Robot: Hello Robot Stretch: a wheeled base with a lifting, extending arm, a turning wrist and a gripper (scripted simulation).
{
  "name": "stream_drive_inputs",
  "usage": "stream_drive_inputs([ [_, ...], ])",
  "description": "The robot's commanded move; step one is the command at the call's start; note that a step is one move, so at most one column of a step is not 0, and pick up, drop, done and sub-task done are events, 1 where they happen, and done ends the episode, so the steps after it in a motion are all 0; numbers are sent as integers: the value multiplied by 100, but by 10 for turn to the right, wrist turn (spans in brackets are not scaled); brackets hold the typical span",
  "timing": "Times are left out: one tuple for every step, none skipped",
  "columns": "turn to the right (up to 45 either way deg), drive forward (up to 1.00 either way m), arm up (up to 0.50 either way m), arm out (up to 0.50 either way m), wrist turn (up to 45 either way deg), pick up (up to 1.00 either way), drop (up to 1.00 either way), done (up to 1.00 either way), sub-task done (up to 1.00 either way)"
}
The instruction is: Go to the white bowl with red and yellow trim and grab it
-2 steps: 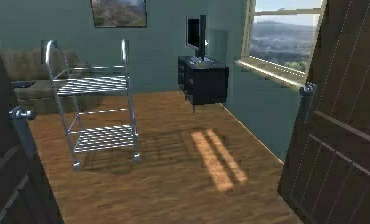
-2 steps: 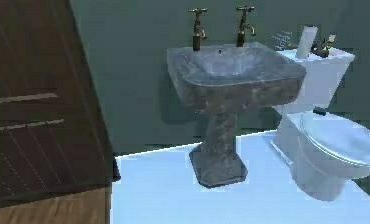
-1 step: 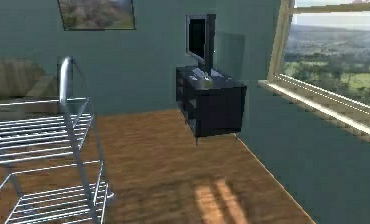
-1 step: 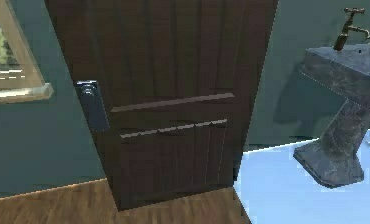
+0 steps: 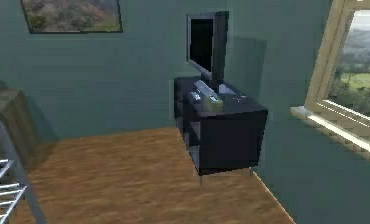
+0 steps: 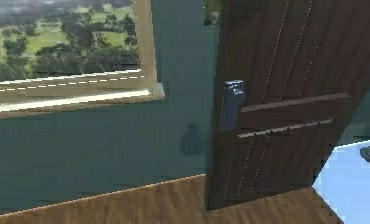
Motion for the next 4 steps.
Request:
stream_drive_inputs([
  [420,0,0,0,0,0,0,0,0],
  [0,10,0,0,0,0,0,0,0],
  [-330,0,0,0,0,0,0,0,0],
  [0,80,0,0,0,0,0,0,0],
])
